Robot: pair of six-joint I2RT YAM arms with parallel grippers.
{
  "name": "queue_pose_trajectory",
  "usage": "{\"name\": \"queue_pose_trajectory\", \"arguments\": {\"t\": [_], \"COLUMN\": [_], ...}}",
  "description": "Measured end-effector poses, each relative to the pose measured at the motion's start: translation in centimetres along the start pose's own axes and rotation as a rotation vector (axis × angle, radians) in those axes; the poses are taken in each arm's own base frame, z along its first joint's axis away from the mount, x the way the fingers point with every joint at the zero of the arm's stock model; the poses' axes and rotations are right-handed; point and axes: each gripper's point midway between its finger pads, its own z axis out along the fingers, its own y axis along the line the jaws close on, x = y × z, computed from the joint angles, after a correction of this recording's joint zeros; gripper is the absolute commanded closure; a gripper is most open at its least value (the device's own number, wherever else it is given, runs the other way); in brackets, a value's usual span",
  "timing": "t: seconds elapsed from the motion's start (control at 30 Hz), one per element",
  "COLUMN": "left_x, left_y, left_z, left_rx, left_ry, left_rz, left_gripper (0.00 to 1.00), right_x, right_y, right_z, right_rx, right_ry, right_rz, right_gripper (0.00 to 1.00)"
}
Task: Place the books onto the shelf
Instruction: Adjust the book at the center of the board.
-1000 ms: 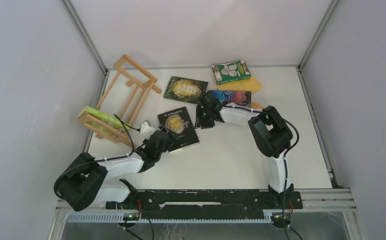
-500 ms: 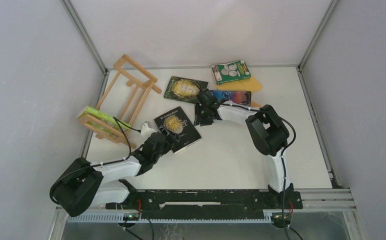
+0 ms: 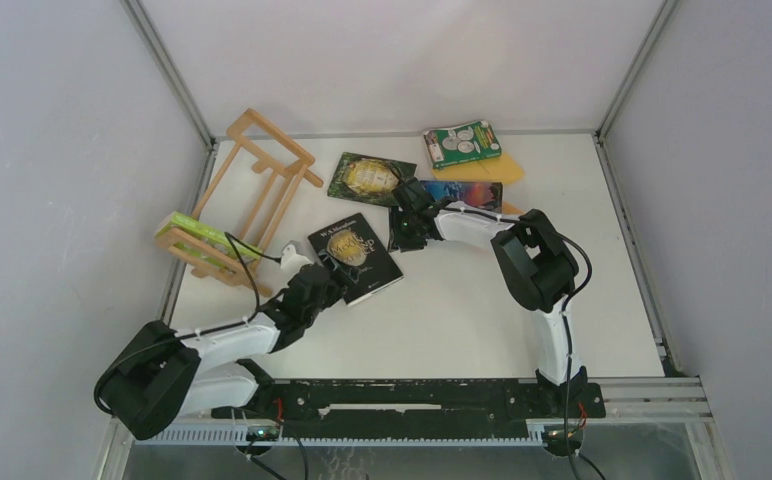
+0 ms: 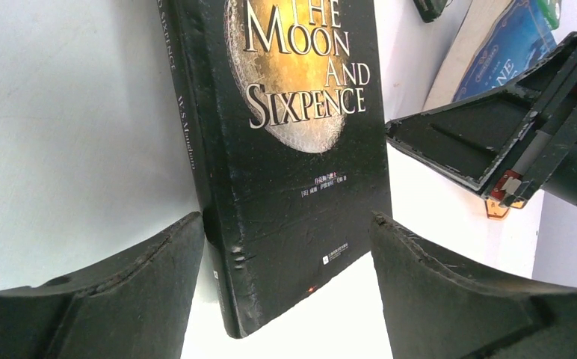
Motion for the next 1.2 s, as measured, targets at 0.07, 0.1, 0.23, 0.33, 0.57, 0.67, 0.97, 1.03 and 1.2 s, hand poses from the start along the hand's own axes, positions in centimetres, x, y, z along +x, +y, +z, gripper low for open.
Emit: {"name": "queue_pose_trajectory", "arguments": {"t": [0.07, 0.1, 0.23, 0.33, 0.57, 0.67, 0.97, 1.03, 1.2], "left_x": [-0.2, -0.3, -0.8, -1.3, -2.7, -3.4, -4.5, -4.8, -5.4], "left_y": [-0.2, -0.3, -0.9, -1.5, -3.2, -4.3, -7.1, -7.8, -9.4], "left_z": [-0.1, -0.2, -0.3, -0.2, 0.0, 0.3, 1.6, 2.1, 3.0], "left_rx": [0.005, 0.009, 0.013, 0.017, 0.038, 0.05, 0.075, 0.082, 0.108], "left_ry": [-0.004, -0.006, -0.016, -0.026, -0.051, -0.065, -0.084, -0.088, -0.104], "left_rz": [0.002, 0.006, 0.02, 0.028, 0.031, 0.034, 0.043, 0.039, 0.025], "left_gripper": [0.17, 0.17, 0.17, 0.17, 0.17, 0.17, 0.17, 0.17, 0.17], "right_x": [0.0, 0.0, 0.0, -0.2, -0.4, -0.6, -1.2, -1.4, -1.6], "right_y": [0.0, 0.0, -0.1, -0.3, -0.8, -1.2, -2.6, -3.0, -3.8], "right_z": [0.0, 0.0, 0.0, 0.0, -0.1, -0.1, -0.4, -0.4, -0.6], "right_rx": [0.0, 0.0, 0.001, 0.003, 0.013, 0.023, 0.057, 0.065, 0.079], "right_ry": [0.0, 0.0, -0.001, -0.002, -0.006, -0.011, -0.018, -0.019, -0.017], "right_rz": [-0.004, -0.006, -0.008, -0.008, -0.009, -0.012, 0.002, 0.007, 0.013], "right_gripper": [0.55, 0.55, 0.55, 0.55, 0.55, 0.55, 0.55, 0.55, 0.55]}}
